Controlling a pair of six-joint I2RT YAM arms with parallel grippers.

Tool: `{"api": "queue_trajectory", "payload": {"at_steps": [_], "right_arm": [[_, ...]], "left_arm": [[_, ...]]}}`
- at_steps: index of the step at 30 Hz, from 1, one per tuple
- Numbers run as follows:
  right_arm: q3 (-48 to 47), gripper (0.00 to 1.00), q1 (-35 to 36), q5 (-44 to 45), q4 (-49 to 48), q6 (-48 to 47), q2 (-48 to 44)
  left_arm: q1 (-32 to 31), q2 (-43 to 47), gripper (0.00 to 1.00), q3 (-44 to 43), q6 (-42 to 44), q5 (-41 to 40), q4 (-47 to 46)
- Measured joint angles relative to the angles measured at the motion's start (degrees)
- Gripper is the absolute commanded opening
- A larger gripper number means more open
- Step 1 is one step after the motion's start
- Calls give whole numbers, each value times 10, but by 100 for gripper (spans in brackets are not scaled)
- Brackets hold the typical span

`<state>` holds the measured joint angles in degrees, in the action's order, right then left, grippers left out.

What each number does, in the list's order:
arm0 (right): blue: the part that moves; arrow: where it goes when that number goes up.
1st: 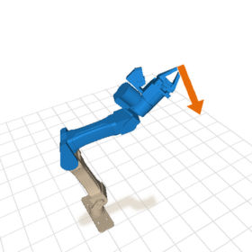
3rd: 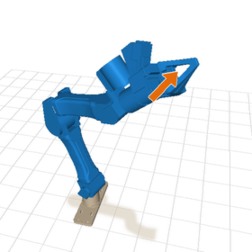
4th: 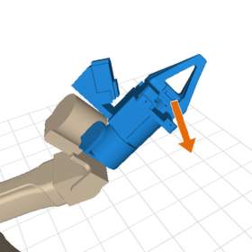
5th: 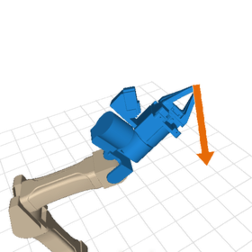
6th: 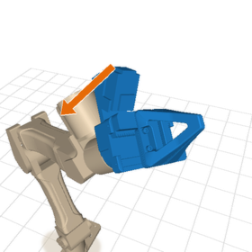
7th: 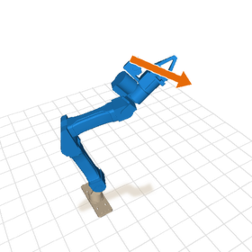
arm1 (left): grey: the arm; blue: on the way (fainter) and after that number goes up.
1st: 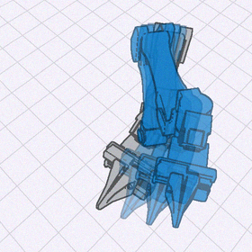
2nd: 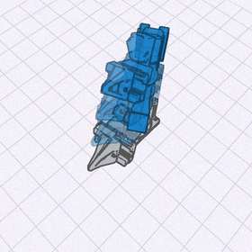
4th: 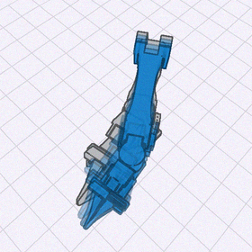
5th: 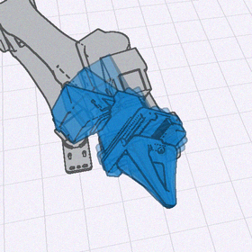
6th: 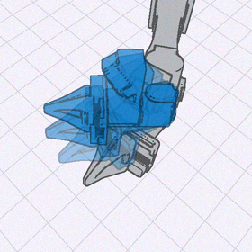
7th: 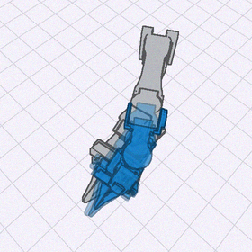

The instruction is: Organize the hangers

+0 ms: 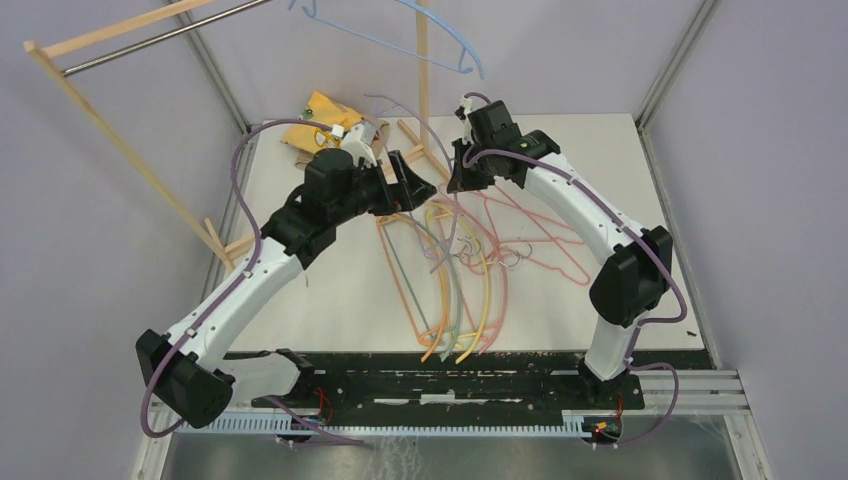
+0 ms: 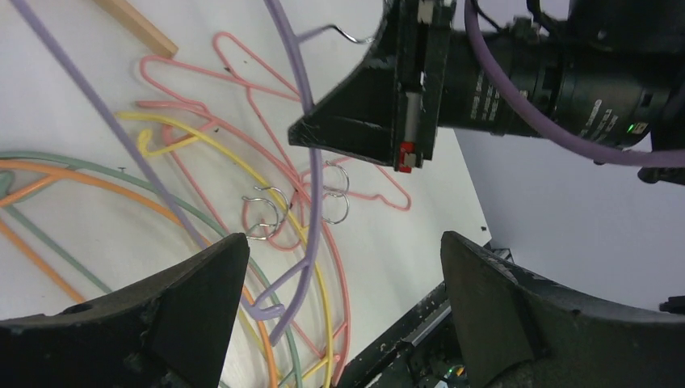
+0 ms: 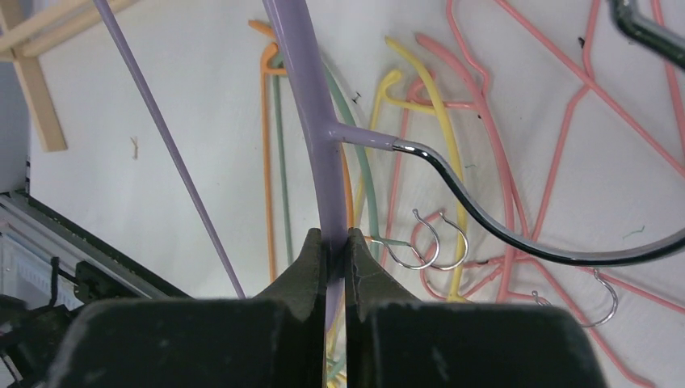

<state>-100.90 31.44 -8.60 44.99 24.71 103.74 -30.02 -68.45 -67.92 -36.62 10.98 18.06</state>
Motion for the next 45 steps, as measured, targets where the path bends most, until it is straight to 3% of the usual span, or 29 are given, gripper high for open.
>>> {"api": "queue_trajectory", "payload": {"at_steps": [6,19,24,30,35,37,39,45], "right_arm": [[-43,1,11,5,3,16,5],[-104,1,23,-19,29,38,4],[-105,1,32,-28,37,48,4],[-117,1,40,-50,41,68,3],[-122,1,42,-56,42,75,-2],[-122,2,43,-59,40,75,-2],[-122,9,45,-58,44,74,-3],[-120,57,48,-63,58,62,-18]], "left_arm": [[-59,-18,94,9,0,-42,-10],[-111,-61,91,30,0,-148,-24],[-122,-79,83,30,1,-171,-39],[-132,-98,51,39,1,-202,-54],[-142,-95,5,57,2,-207,-90],[-150,-92,3,59,13,-198,-105],[-151,-86,3,65,16,-196,-107],[-150,-67,3,80,16,-229,-89]]}}
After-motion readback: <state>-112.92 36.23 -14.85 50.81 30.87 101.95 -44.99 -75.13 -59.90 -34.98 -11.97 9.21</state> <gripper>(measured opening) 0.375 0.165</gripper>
